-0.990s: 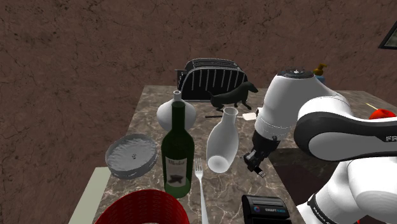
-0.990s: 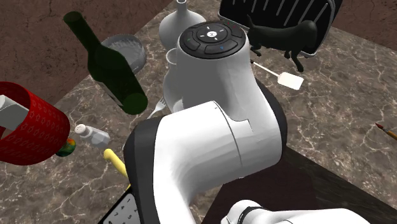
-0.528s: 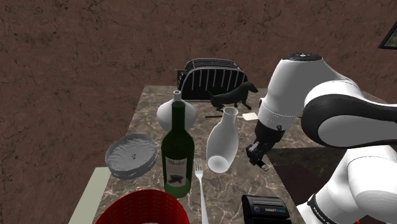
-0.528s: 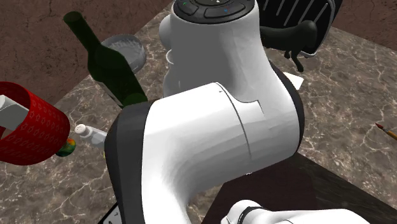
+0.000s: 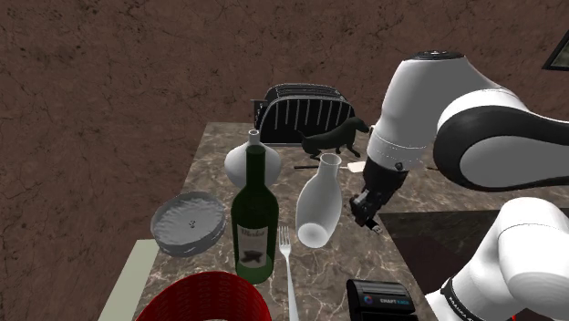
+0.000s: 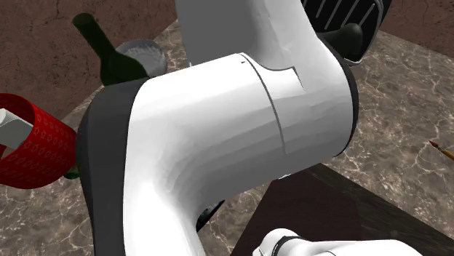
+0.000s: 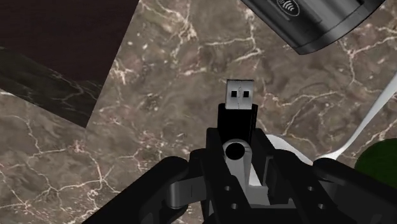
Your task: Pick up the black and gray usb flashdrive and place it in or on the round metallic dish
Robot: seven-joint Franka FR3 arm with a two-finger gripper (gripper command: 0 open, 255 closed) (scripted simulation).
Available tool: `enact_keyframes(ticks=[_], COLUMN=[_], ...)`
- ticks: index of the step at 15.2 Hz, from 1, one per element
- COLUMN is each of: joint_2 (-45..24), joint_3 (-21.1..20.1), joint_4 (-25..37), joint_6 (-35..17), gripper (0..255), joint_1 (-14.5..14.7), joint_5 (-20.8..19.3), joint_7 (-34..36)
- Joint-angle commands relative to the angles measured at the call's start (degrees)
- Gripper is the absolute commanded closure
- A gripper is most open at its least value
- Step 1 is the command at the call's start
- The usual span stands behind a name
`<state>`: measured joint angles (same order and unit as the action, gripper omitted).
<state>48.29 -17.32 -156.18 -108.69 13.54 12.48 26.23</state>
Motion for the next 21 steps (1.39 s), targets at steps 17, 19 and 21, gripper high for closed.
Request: enact_keyframes(ticks=[17, 19, 21], joint_2=[-45.4, -50.6, -55.9], joint_3=[-13.2, -14.0, -14.4], joint_4=[38.1, 43.6, 49.5], joint_6=[-6.5, -5.4, -4.0], gripper=[255, 255, 255], joint_1=[-6.3, -5.8, -4.8], joint_5=[-11.9, -14.8, -17.8], joint_7=[16.3, 18.8, 21.1])
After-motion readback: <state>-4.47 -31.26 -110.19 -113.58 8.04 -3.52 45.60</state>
